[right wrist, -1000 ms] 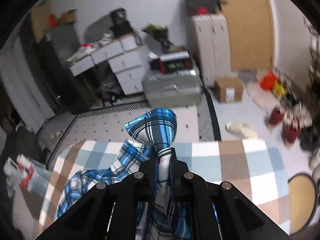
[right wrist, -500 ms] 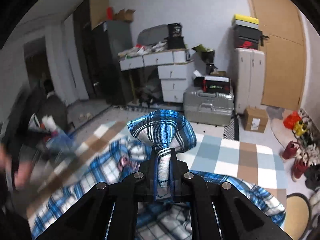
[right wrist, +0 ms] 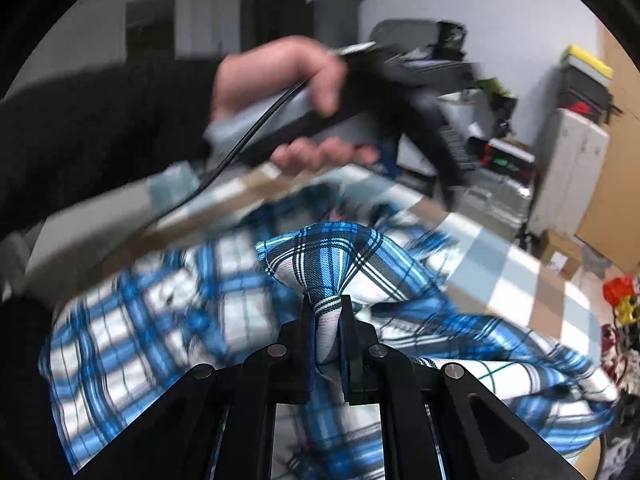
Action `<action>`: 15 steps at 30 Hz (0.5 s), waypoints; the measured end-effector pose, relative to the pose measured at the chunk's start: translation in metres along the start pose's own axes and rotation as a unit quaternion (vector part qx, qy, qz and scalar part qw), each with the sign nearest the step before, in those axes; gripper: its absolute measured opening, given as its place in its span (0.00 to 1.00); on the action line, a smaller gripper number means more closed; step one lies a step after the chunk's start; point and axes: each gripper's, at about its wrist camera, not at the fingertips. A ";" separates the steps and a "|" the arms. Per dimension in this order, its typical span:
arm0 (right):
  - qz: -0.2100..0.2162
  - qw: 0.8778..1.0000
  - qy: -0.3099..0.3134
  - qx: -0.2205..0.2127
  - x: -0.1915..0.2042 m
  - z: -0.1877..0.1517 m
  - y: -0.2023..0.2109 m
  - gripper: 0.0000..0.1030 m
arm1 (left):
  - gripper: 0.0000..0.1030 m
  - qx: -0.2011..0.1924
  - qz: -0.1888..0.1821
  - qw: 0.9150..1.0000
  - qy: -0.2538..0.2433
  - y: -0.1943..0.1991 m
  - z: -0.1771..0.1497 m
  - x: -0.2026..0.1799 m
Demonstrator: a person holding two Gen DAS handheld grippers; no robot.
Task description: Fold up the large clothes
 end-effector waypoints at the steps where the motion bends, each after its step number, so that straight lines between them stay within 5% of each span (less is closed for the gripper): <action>1: 0.002 1.000 -0.001 0.003 0.001 -0.002 -0.002 0.09 | 0.80 0.010 -0.005 1.000 -0.027 -0.002 0.002 -0.007; 4: 0.010 1.000 -0.010 0.010 0.000 -0.007 -0.009 0.09 | 0.80 0.053 0.019 0.995 -0.084 -0.017 0.003 -0.026; 8: 0.009 1.000 -0.007 0.017 0.007 -0.007 -0.008 0.11 | 0.79 0.076 0.070 0.990 -0.094 -0.036 0.005 -0.031; 11: 0.006 1.000 -0.004 0.024 0.008 -0.008 -0.007 0.12 | 0.47 0.078 0.093 0.985 -0.124 -0.043 0.006 -0.038; 13: 0.006 1.000 -0.007 0.027 0.006 -0.010 -0.007 0.12 | 0.12 0.082 0.111 0.981 -0.134 -0.044 0.004 -0.040; 15: 0.000 1.000 -0.012 0.027 0.002 -0.011 -0.006 0.12 | 0.03 0.084 0.132 0.979 -0.134 -0.036 -0.003 -0.035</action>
Point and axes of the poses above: each gripper's, at about its wrist camera, not at the fingertips, and y roughly against the way its jaws point, x to its left, z to its top, and after that the axes turned 13 degrees about -y, right-handed
